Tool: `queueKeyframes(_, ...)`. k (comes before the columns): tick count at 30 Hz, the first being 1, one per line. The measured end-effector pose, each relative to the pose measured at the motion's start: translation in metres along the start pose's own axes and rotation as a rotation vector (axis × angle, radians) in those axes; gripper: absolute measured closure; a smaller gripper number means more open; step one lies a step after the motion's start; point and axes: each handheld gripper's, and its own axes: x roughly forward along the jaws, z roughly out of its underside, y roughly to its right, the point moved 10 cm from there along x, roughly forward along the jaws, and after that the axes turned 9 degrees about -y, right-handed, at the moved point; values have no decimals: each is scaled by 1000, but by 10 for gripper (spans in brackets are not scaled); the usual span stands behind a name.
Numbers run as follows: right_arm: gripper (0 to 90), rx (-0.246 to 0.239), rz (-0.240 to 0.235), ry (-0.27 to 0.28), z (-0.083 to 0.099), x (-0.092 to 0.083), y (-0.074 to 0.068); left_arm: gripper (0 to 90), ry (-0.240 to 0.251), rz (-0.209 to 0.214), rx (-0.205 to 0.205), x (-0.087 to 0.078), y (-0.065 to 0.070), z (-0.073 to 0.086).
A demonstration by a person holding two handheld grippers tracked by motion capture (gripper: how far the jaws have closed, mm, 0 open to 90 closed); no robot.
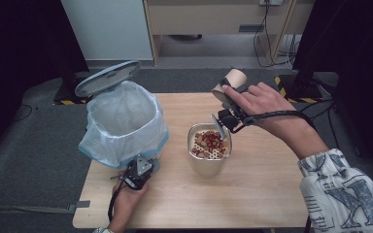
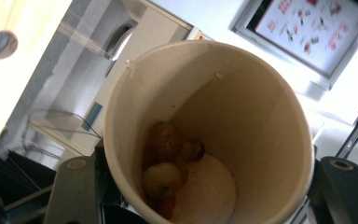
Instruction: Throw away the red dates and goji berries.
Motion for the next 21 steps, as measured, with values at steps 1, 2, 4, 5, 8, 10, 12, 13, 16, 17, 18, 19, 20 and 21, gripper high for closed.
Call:
queueKeyframes(1, 365, 37, -1, -4, 3, 0, 3, 894, 0, 0, 0, 0, 0, 0)
queueKeyframes(2, 365, 69, 10, -11, 7, 0, 8, 893, 0, 0, 0, 0, 0, 0)
queueKeyframes(4, 365, 60, 6, -17, 9, 1, 7, 893, 0, -1, 2, 0, 0, 0)
queueKeyframes(5, 365, 55, 2, -14, 7, 0, 5, 893, 0, -1, 1, 0, 0, 0)
queueKeyframes(8, 365, 78, 3, -7, 8, -2, 5, 893, -1, 0, 1, 0, 0, 0)
queueKeyframes(10, 365, 99, 4, -10, 11, -2, 8, 893, -1, 0, 0, 0, 0, 0)
queueKeyframes(12, 365, 120, 9, -15, 14, -2, 10, 893, -1, 0, 1, 0, 0, 0)
queueKeyframes(13, 365, 115, 9, -15, 14, -2, 9, 894, 0, 0, 0, 0, 0, 0)
queueKeyframes(16, 365, 77, -5, 7, 9, -5, 4, 893, -1, 0, 1, 0, 0, 0)
queueKeyframes(17, 365, 97, 1, 0, 13, -4, 8, 893, 2, 0, -1, 0, 0, 0)
queueKeyframes(18, 365, 145, 16, -14, 19, -3, 15, 894, 2, -1, 0, 0, 0, 0)
queueKeyframes(19, 367, 181, 22, -20, 22, -2, 19, 893, 1, -1, 0, 0, 0, 0)
queueKeyframes(20, 367, 167, 16, -13, 19, -3, 17, 893, -2, -1, 2, 0, 0, 0)
queueKeyframes(21, 368, 129, 10, -8, 14, -4, 11, 893, 0, -1, 0, 0, 0, 0)
